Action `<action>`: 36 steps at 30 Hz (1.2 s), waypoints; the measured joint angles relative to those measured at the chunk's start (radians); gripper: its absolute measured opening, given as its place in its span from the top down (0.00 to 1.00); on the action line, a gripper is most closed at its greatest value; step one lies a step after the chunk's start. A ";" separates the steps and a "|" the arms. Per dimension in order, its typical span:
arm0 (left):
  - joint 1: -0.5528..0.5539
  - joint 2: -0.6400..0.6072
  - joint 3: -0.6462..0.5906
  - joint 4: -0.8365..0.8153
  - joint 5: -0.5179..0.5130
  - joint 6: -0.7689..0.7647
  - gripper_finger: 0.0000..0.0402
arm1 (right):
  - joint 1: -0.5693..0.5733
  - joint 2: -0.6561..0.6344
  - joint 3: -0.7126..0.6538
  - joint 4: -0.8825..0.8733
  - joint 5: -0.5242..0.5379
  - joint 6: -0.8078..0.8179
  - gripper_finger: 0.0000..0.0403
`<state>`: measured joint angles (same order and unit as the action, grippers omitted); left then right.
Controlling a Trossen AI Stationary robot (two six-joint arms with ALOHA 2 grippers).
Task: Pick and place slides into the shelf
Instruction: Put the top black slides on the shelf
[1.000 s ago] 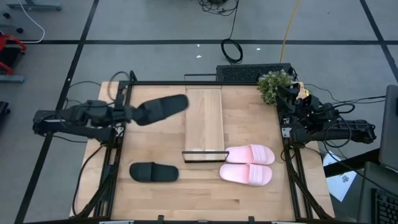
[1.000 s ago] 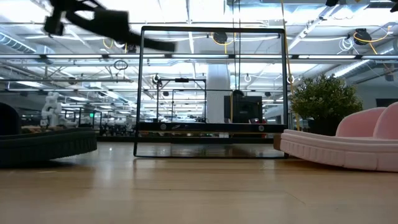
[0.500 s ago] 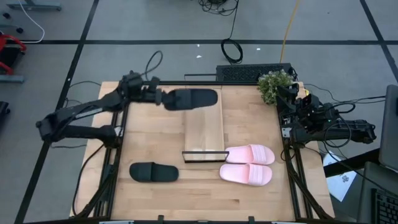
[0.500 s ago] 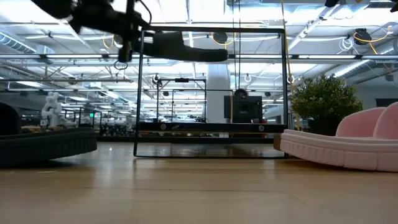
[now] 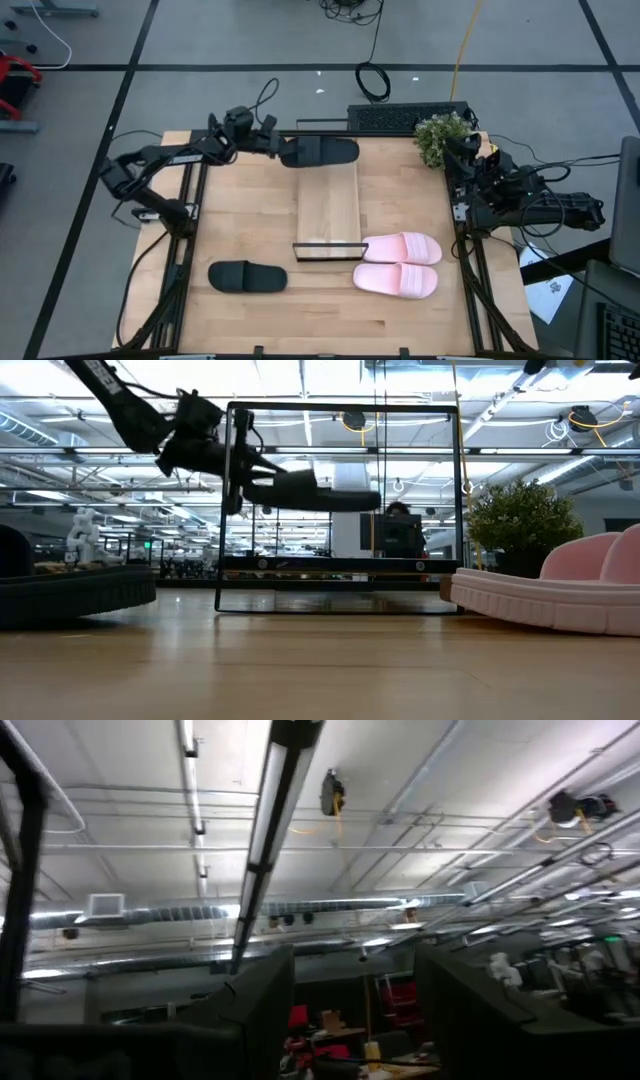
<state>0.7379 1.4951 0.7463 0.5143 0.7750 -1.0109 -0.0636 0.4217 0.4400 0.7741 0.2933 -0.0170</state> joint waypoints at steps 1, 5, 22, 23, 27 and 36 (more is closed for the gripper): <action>0.000 0.019 0.000 0.011 -0.009 0.002 1.00 | 0.000 0.000 0.000 -0.004 0.012 -0.006 0.51; 0.001 0.070 0.000 0.024 -0.051 0.025 1.00 | 0.000 0.000 0.000 -0.008 0.049 -0.031 0.51; 0.003 0.189 0.036 0.079 -0.111 0.094 1.00 | 0.000 0.000 0.000 -0.014 0.077 -0.051 0.51; 0.001 0.197 0.054 0.080 -0.102 0.097 1.00 | 0.000 0.000 0.000 -0.017 0.077 -0.051 0.51; -0.007 0.238 0.126 0.080 -0.065 0.101 1.00 | 0.000 0.002 0.000 -0.020 0.077 -0.049 0.51; 0.000 0.289 0.204 -0.053 -0.048 0.166 1.00 | 0.000 0.005 0.000 -0.021 0.075 -0.048 0.51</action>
<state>0.7376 1.7843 0.9501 0.4618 0.7272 -0.8448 -0.0635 0.4263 0.4400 0.7532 0.3687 -0.0649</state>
